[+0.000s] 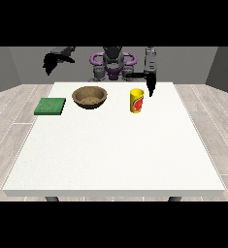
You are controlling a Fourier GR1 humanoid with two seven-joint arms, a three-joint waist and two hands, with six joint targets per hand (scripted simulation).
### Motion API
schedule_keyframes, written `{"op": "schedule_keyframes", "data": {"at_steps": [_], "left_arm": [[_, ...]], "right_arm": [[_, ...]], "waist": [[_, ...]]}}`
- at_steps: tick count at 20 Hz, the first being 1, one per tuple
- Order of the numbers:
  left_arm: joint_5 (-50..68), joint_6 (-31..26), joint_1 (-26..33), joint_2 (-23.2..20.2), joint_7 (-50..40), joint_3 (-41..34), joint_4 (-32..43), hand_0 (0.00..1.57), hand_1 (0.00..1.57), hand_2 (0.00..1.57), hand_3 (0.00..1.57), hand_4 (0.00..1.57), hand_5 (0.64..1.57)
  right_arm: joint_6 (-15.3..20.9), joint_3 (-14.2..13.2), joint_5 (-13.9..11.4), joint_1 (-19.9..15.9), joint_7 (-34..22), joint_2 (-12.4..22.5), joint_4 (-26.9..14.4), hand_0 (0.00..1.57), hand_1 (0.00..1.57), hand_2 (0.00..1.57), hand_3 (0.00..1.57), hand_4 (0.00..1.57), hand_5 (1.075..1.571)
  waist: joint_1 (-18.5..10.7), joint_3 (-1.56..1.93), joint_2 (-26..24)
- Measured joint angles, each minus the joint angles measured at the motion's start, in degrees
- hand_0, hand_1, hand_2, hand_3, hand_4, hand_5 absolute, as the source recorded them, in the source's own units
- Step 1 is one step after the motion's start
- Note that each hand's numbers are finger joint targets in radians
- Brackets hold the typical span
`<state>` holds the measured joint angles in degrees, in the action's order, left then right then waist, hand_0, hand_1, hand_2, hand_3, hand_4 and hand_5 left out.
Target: Pick the cup and pour the ball into the bowl, then pick the bowl and place it on the pad
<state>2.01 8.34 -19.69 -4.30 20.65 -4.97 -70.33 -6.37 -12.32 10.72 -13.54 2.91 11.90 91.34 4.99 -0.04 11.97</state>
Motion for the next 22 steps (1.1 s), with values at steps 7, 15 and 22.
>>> {"op": "schedule_keyframes", "data": {"at_steps": [7,15,22], "left_arm": [[0.53,-0.26,-5.10,-0.42,7.36,-3.24,13.01,0.00,0.00,0.00,0.00,0.00,1.448],[-2.62,6.81,-7.52,-2.16,16.08,-6.24,22.17,1.30,1.30,1.57,1.57,1.11,1.556],[-11.73,19.02,-9.66,-2.50,13.39,-2.55,25.46,1.28,1.28,1.57,1.57,1.17,1.548]], "right_arm": [[-2.26,-1.97,1.91,-1.82,-0.16,2.58,-2.37,0.00,0.00,0.00,0.00,0.15,1.571],[-5.99,-5.07,5.62,-3.37,-0.53,6.66,-1.82,0.00,0.00,0.00,0.12,0.00,1.571],[-7.78,-6.61,8.21,-4.63,-3.86,9.20,-4.46,0.00,0.00,0.00,0.17,0.15,1.569]], "waist": [[1.57,0.01,0.47],[5.50,0.02,3.92],[6.16,0.13,-0.29]]}}
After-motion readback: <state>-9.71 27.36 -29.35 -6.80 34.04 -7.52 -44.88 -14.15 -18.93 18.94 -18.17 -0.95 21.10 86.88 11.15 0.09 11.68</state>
